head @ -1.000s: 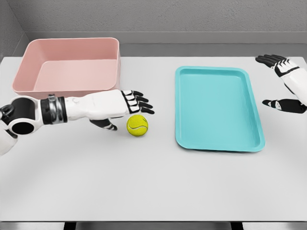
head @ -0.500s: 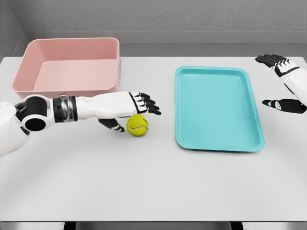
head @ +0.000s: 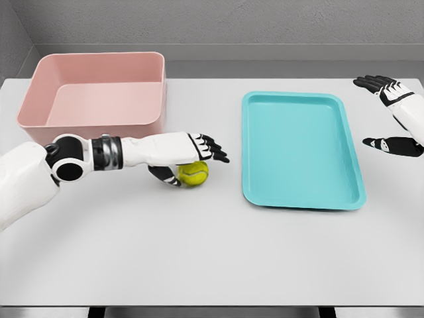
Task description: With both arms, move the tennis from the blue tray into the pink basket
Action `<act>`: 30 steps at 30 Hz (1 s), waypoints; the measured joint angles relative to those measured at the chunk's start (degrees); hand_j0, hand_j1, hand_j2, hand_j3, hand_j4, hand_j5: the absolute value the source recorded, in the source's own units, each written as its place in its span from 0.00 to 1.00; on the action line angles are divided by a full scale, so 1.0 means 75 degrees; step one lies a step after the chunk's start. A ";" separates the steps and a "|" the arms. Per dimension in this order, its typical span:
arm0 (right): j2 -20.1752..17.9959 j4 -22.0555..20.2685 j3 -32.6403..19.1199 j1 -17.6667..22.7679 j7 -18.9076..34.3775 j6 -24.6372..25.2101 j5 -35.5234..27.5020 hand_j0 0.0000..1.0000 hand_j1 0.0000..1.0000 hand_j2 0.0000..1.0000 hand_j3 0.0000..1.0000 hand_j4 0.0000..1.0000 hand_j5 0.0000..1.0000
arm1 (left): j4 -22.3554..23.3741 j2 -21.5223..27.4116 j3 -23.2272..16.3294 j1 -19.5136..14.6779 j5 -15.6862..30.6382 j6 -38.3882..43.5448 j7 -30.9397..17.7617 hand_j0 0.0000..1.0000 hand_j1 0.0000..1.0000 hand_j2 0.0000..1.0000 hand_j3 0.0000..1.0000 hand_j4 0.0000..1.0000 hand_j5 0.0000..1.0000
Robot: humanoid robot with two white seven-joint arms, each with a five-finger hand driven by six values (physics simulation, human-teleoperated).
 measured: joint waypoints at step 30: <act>-0.0001 -0.0007 -0.0001 0.0000 0.0000 0.0000 -0.0001 1.00 1.00 1.00 1.00 1.00 1.00 | 0.0509 -0.0041 -0.0134 0.0082 -0.0048 0.0002 -0.0217 0.65 0.65 0.65 0.65 0.65 0.65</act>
